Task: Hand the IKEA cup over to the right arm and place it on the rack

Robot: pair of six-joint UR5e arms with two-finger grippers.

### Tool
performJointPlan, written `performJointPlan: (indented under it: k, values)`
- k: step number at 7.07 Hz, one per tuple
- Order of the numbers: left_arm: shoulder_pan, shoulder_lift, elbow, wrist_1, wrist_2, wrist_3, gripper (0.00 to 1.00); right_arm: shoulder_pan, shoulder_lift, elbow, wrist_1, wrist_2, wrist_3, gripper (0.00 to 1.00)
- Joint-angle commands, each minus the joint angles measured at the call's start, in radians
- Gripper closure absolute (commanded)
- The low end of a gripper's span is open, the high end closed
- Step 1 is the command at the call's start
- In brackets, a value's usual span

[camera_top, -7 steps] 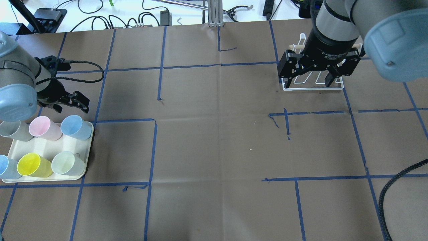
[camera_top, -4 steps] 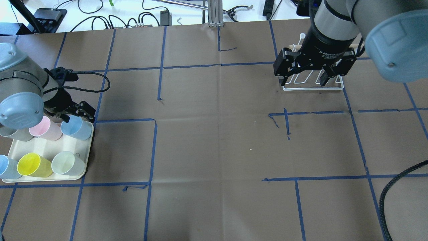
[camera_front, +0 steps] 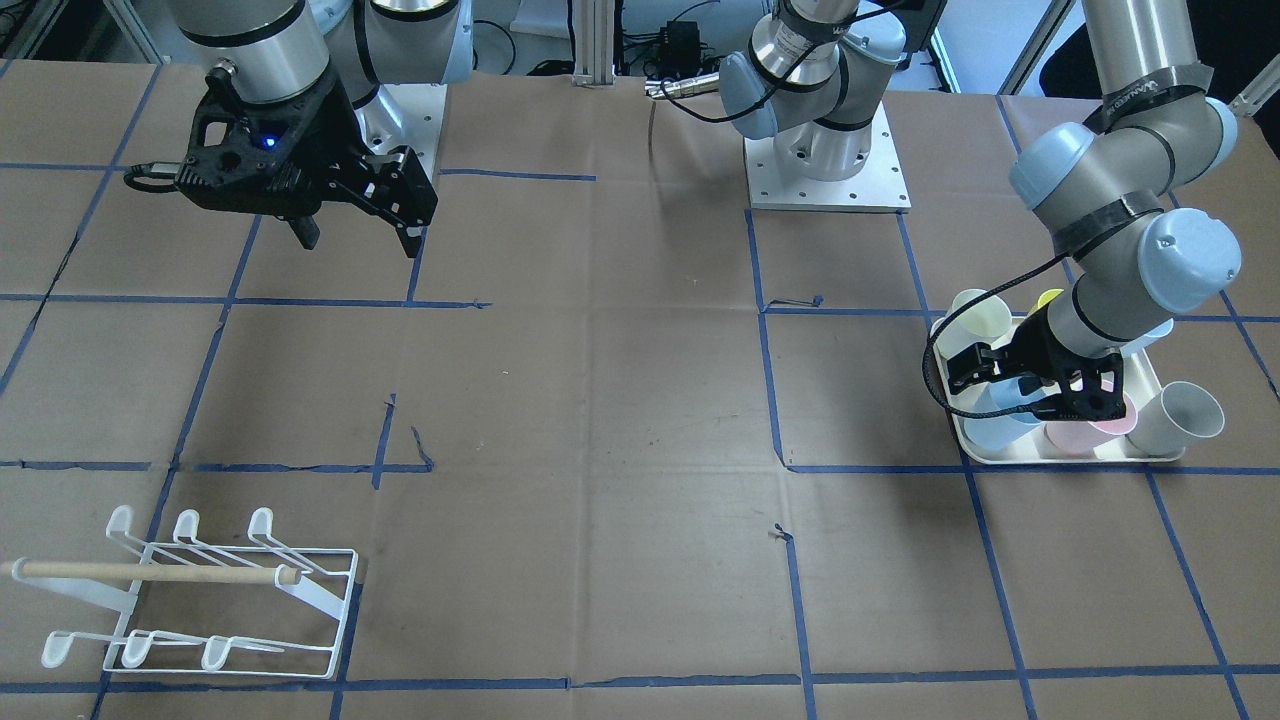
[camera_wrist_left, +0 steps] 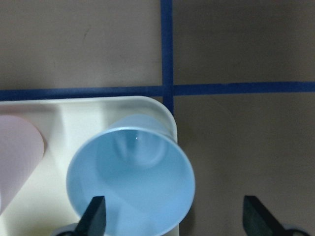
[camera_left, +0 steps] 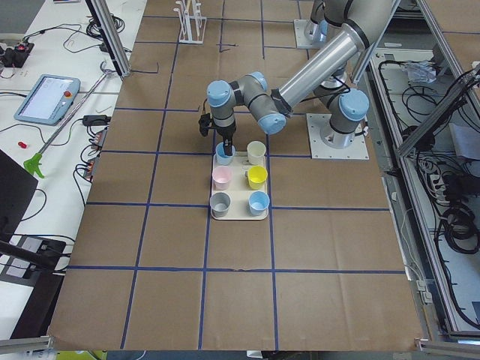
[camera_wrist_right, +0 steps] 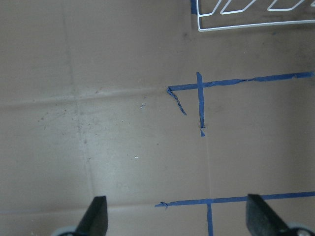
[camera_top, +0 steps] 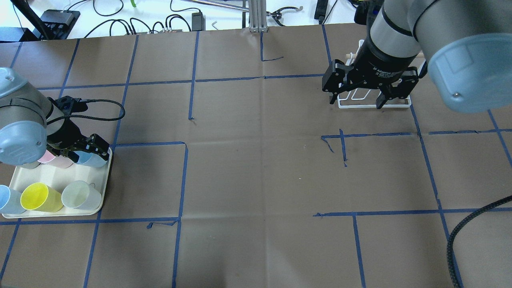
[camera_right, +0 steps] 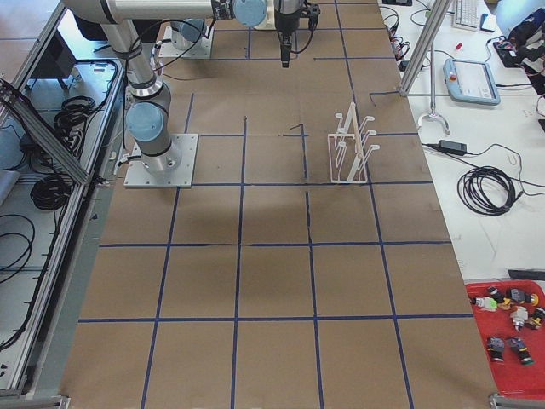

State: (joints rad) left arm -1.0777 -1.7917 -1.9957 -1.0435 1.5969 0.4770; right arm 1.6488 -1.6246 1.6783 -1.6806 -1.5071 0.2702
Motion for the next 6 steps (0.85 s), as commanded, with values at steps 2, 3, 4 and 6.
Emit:
performJointPlan:
  k: [2, 3, 4, 6]
  values:
    - [-0.002, -0.037, 0.011, 0.013, -0.003, -0.020, 0.37, 0.101, -0.021, 0.107, -0.295, 0.001, 0.323, 0.00]
    - [-0.004, -0.051, 0.014, 0.014, -0.011, -0.021, 0.65, 0.126, -0.012, 0.144, -0.461, 0.001, 0.358, 0.00]
    - [-0.005, -0.049, 0.024, 0.014, -0.014, -0.027, 0.80, 0.137, -0.006, 0.211, -0.661, 0.005, 0.395, 0.00]
    - [-0.014, -0.034, 0.060, 0.014, -0.017, -0.058, 0.99, 0.140, -0.003, 0.319, -0.937, 0.156, 0.569, 0.00]
